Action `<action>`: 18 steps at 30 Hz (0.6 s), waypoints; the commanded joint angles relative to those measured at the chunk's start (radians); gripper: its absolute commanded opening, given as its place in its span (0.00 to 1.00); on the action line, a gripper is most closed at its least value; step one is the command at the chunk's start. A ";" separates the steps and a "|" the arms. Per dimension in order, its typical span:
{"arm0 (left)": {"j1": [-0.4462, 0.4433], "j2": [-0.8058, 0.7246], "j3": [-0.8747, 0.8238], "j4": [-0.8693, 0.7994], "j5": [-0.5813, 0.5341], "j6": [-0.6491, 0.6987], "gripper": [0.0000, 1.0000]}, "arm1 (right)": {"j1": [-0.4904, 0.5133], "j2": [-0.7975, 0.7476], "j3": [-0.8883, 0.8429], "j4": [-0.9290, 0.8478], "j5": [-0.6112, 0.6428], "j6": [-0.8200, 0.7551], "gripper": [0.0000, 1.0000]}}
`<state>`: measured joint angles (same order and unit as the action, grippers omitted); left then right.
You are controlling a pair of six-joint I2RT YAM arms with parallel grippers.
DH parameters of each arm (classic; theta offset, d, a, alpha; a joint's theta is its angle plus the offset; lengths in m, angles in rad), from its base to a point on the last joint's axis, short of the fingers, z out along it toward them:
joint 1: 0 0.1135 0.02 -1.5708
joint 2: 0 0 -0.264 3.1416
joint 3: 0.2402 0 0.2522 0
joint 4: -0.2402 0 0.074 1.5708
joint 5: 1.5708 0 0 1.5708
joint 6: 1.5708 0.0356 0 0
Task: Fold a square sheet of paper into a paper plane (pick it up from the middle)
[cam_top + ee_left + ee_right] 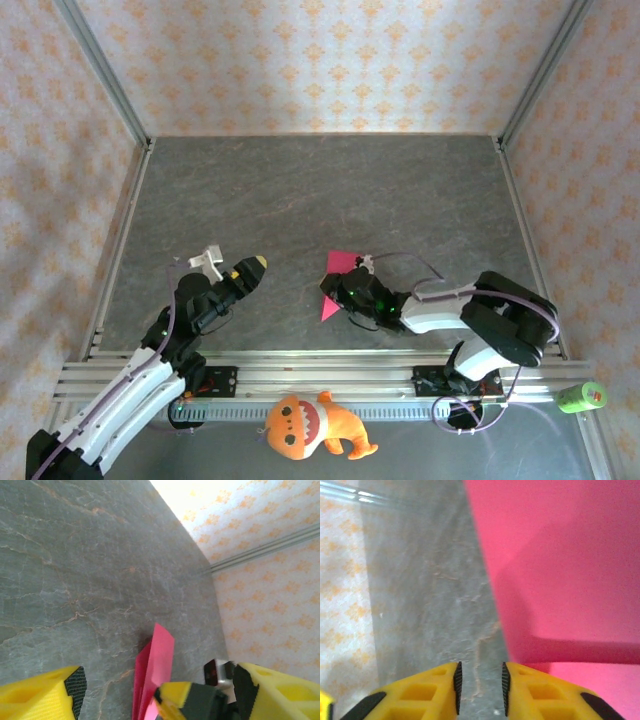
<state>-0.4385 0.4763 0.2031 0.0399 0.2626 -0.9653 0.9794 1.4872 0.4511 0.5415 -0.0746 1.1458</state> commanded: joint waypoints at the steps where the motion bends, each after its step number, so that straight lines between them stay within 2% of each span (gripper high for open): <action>1: 0.007 0.060 0.030 0.078 0.053 0.030 0.75 | 0.005 -0.083 0.018 -0.051 0.021 -0.069 0.32; 7: 0.006 0.175 0.053 0.193 0.095 0.034 0.72 | 0.005 -0.296 -0.031 -0.264 0.152 -0.080 0.38; 11: 0.009 0.207 0.069 0.213 0.097 0.057 0.72 | -0.024 -0.410 -0.049 -0.400 0.225 -0.093 0.42; 14: 0.016 0.221 0.085 0.218 0.080 0.080 0.72 | -0.069 -0.450 -0.054 -0.459 0.223 -0.097 0.42; 18: 0.039 0.266 0.107 0.284 0.082 0.078 0.71 | -0.126 -0.468 -0.047 -0.470 0.151 -0.143 0.43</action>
<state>-0.4152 0.7204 0.2665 0.2321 0.3370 -0.9134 0.8795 1.0355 0.4065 0.1421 0.0830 1.0489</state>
